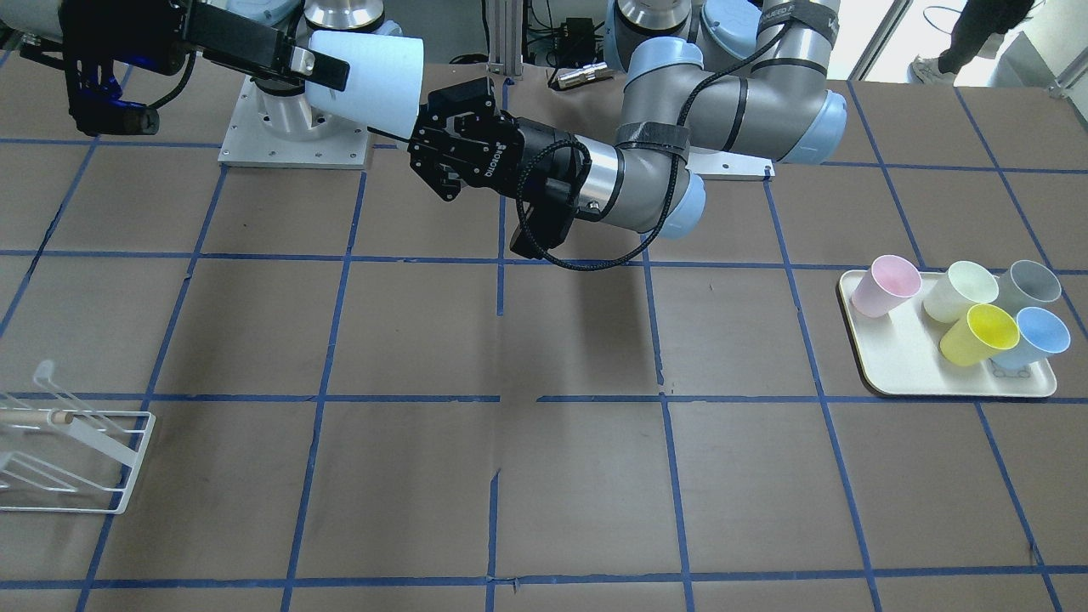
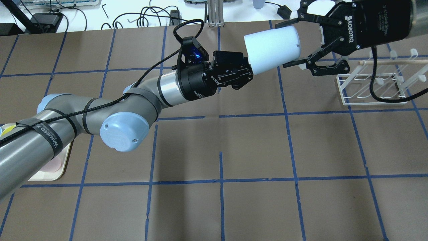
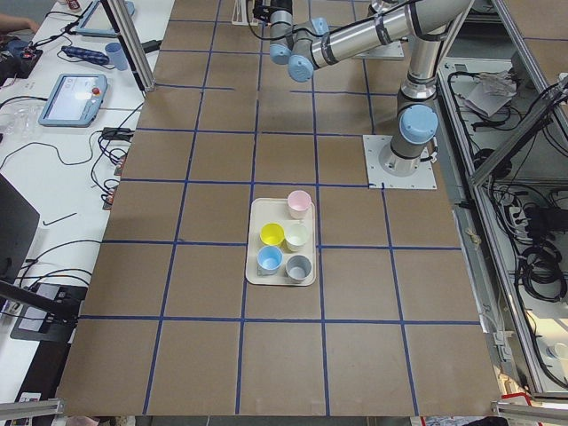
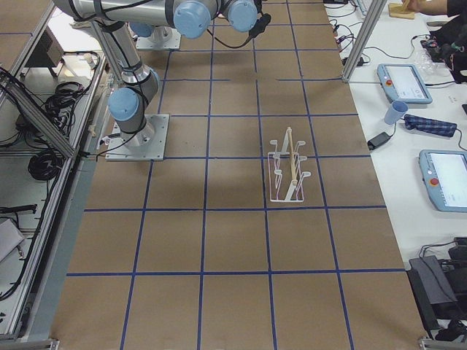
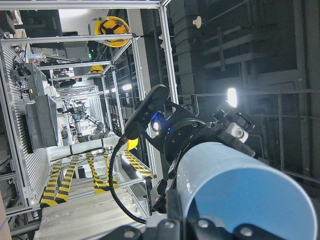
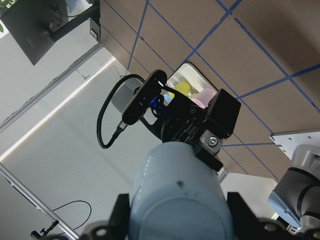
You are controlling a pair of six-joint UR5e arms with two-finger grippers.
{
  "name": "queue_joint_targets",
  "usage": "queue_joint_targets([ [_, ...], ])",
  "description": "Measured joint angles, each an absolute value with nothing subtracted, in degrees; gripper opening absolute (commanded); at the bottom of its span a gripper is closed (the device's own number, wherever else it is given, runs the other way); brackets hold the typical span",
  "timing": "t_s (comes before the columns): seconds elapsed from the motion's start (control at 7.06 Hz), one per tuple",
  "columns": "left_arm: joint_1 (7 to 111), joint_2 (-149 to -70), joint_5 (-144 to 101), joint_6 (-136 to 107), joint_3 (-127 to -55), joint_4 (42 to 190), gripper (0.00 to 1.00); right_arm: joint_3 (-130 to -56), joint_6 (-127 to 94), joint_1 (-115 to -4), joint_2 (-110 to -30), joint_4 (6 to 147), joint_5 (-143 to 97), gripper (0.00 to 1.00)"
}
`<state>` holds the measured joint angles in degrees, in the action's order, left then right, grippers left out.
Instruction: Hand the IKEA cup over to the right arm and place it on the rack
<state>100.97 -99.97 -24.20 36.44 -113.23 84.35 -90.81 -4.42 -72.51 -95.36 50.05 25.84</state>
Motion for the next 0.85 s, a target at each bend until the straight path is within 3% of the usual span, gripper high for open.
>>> queue_joint_targets([
  [0.57,100.24,-99.25,-23.80,34.56,-113.07,84.35,0.66,-90.37,-4.56,-72.42,-95.36,50.16,25.84,0.61],
  [0.85,97.34,-98.88,-21.44,32.70,-113.19,84.34,0.68,-90.08,-4.61,-71.95,-95.17,51.11,25.96,0.47],
])
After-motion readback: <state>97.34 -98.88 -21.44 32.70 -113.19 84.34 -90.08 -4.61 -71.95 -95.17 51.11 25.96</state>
